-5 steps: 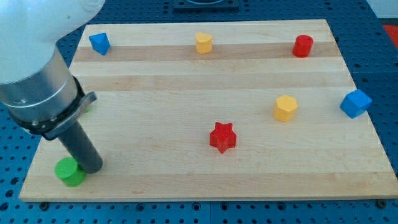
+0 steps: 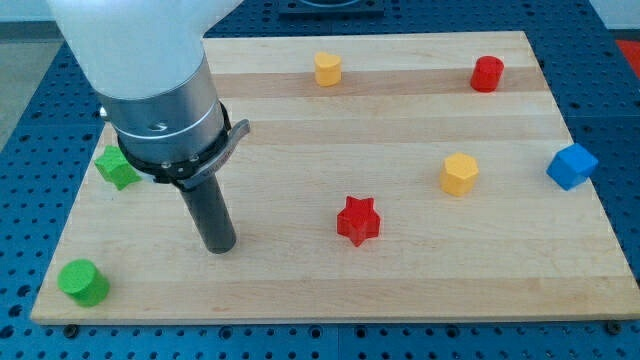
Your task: Point your arm to center right
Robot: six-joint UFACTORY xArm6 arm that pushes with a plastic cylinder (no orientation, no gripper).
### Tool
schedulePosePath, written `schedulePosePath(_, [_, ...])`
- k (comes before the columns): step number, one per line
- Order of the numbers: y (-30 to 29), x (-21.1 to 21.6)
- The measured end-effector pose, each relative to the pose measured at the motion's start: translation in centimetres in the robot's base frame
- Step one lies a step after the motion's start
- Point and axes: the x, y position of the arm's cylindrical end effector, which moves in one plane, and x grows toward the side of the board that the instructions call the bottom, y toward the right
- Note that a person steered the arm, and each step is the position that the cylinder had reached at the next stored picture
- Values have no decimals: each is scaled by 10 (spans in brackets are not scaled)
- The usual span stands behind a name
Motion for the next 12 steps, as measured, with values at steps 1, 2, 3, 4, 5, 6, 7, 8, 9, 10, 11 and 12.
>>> schedulePosePath(1, [0, 0])
schedulePosePath(2, [14, -49])
schedulePosePath(3, [24, -67])
schedulePosePath(4, [41, -81])
schedulePosePath(5, [52, -88])
schedulePosePath(6, [84, -112])
schedulePosePath(7, [96, -118])
schedulePosePath(8, [117, -145])
schedulePosePath(9, [144, -147])
schedulePosePath(10, [171, -148])
schedulePosePath(11, [197, -149])
schedulePosePath(12, [203, -149])
